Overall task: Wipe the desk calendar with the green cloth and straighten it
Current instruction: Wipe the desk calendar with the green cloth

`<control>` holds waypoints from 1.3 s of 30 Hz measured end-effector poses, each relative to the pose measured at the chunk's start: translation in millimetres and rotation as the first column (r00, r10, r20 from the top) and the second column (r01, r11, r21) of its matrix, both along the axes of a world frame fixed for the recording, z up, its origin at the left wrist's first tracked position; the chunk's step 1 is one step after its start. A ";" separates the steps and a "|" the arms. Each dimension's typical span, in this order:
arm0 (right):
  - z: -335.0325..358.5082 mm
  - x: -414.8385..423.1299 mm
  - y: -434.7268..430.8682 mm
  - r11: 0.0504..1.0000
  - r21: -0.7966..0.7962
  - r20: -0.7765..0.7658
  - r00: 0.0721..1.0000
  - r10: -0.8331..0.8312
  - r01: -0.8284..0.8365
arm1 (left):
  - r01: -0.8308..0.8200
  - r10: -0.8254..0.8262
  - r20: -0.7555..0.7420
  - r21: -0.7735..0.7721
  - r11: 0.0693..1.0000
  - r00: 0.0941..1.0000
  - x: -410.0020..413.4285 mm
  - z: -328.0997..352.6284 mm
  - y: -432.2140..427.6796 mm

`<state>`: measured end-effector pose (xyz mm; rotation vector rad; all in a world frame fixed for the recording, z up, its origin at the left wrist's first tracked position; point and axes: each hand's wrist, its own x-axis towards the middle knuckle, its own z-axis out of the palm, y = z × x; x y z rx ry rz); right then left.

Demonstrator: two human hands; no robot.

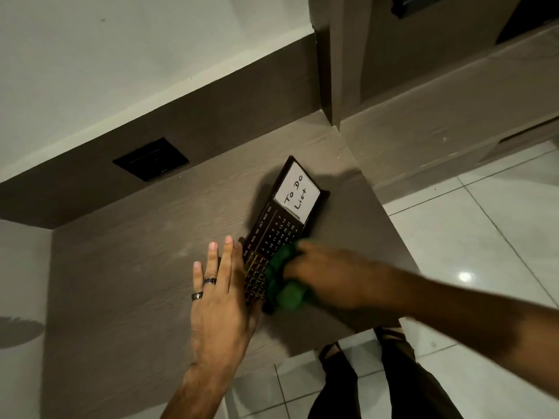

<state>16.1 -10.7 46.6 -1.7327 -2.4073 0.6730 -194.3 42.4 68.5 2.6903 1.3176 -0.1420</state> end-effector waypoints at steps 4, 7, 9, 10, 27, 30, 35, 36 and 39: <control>-4.4 80.4 36.1 0.934 -0.100 -0.005 0.939 -0.344 0.342 | -0.008 0.008 0.011 -0.005 1.000 1.000 0.3 -0.1 0.5; -8.6 96.1 45.8 0.878 0.049 0.152 0.865 -0.478 0.477 | -0.012 0.012 0.018 -0.008 1.000 1.000 1.5 0.4 -0.3; -8.5 73.4 38.7 0.910 0.094 0.222 0.883 -0.414 0.403 | -0.019 0.019 0.013 -0.005 1.000 1.000 1.9 -0.2 0.5; -10.4 54.0 29.8 0.933 0.101 0.204 0.911 -0.360 0.346 | -0.020 0.020 0.009 -0.002 1.000 1.000 2.1 -0.6 0.3; -8.5 68.0 30.7 0.924 0.103 0.163 0.910 -0.380 0.367 | -0.019 0.020 0.024 -0.062 0.998 0.999 5.4 6.4 -0.3; -13.1 -4.5 -9.1 0.970 0.083 0.021 0.972 -0.232 0.230 | -0.032 0.035 0.042 -0.073 0.997 0.998 7.3 7.7 -1.1; -13.0 -35.6 -19.6 0.996 0.008 -0.050 0.994 -0.093 0.094 | -0.031 0.037 0.079 -0.079 0.996 0.996 7.5 7.5 -2.6; -11.4 -34.1 -19.4 0.997 -0.030 -0.083 0.994 -0.072 0.069 | -0.033 0.041 0.090 -0.084 0.996 0.995 7.8 7.1 -3.3; -2.6 -36.9 -21.4 0.975 -0.207 -0.250 0.968 0.022 -0.075 | -0.034 0.050 0.138 -0.114 0.993 0.989 7.2 8.0 -3.7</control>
